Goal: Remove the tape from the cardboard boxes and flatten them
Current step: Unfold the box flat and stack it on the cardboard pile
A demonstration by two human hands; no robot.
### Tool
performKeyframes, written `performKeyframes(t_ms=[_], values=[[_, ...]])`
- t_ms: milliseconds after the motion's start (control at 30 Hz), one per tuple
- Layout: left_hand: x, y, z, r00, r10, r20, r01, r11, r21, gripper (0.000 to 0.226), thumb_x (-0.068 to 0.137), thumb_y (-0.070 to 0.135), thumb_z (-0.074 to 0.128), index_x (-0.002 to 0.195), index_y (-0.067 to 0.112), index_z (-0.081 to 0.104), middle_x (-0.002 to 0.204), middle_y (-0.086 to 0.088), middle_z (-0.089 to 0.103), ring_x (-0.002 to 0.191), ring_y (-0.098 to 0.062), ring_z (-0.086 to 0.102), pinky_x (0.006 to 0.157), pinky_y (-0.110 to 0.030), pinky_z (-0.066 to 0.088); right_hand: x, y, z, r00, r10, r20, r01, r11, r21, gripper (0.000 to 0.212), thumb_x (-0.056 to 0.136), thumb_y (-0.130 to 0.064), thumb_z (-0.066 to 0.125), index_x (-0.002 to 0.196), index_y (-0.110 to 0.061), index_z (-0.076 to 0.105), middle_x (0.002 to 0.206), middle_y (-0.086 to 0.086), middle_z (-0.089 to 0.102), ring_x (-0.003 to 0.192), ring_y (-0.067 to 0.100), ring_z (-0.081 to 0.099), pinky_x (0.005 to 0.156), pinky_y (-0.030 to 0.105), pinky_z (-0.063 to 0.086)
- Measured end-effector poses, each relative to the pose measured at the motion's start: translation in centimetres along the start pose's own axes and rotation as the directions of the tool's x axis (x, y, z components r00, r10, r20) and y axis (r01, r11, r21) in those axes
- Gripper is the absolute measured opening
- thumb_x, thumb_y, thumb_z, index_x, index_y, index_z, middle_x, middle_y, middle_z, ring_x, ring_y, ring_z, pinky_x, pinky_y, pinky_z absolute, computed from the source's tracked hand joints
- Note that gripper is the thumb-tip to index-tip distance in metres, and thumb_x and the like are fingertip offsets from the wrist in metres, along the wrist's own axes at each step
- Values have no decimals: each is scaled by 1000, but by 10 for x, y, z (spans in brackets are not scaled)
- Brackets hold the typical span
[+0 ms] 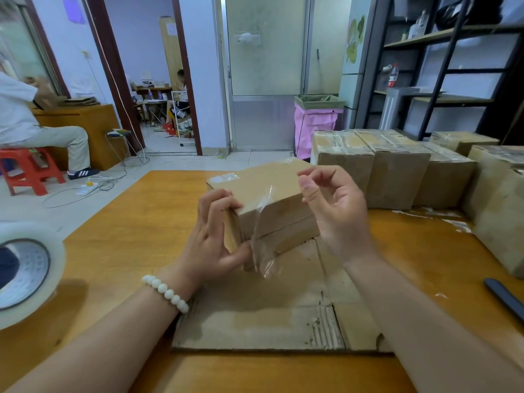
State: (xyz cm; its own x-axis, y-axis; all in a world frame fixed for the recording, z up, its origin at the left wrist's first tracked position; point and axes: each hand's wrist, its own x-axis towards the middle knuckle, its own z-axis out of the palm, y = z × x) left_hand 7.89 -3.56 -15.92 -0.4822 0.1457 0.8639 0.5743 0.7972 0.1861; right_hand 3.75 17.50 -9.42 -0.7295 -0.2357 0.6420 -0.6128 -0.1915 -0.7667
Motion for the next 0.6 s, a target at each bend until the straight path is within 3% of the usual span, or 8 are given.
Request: performKeyframes(t_ms=[100, 167, 267, 400, 500, 600], values=[[1, 1, 2, 1000, 18, 0, -18, 1000, -2, 52, 75, 35, 64, 116, 13, 39, 120, -6, 34, 120, -26, 38, 109, -27, 31, -3, 15, 3, 984, -152, 93, 175, 920, -350, 12, 89, -23, 63, 98, -16, 64, 93, -12, 60, 90, 6, 54, 82, 14, 42], [1, 0, 3, 1000, 31, -4, -31, 1000, 2, 52, 78, 39, 65, 115, 13, 39, 119, -6, 35, 120, -27, 39, 109, -27, 31, -6, 25, 9, 939, -276, 207, 342, 818, -463, 20, 87, -26, 59, 97, -10, 68, 90, -7, 62, 89, 10, 51, 82, 14, 38], [0, -1, 3, 999, 48, -15, -48, 999, 9, 52, 88, 52, 58, 115, 12, 40, 119, -7, 35, 119, -28, 39, 109, -29, 33, -10, 29, 16, 914, -317, 252, 402, 786, -470, 28, 87, -27, 54, 100, -8, 70, 97, 1, 67, 92, 13, 51, 87, 30, 43], [1, -1, 4, 998, 67, -16, -66, 997, 36, 60, 86, 58, 60, 116, 11, 40, 119, -7, 36, 118, -30, 40, 108, -31, 35, -9, 33, 19, 881, -385, 274, 473, 746, -470, 31, 90, -21, 51, 114, -10, 68, 107, 2, 67, 98, 22, 57, 87, 51, 45], [2, -2, 5, 997, 77, -28, -75, 996, 47, 61, 85, 58, 62, 116, 11, 40, 120, -7, 37, 117, -30, 41, 107, -33, 35, -9, 40, 21, 868, -381, 319, 495, 715, -493, 36, 90, -17, 46, 122, -17, 61, 115, 0, 67, 112, 19, 51, 92, 64, 39], [2, -1, 6, 996, 85, -34, -84, 996, 41, 59, 85, 57, 61, 116, 11, 40, 119, -7, 37, 118, -29, 40, 107, -32, 36, -12, 46, 22, 867, -342, 364, 493, 700, -516, 44, 87, -16, 41, 129, -27, 47, 128, -3, 61, 122, 15, 43, 97, 69, 29]])
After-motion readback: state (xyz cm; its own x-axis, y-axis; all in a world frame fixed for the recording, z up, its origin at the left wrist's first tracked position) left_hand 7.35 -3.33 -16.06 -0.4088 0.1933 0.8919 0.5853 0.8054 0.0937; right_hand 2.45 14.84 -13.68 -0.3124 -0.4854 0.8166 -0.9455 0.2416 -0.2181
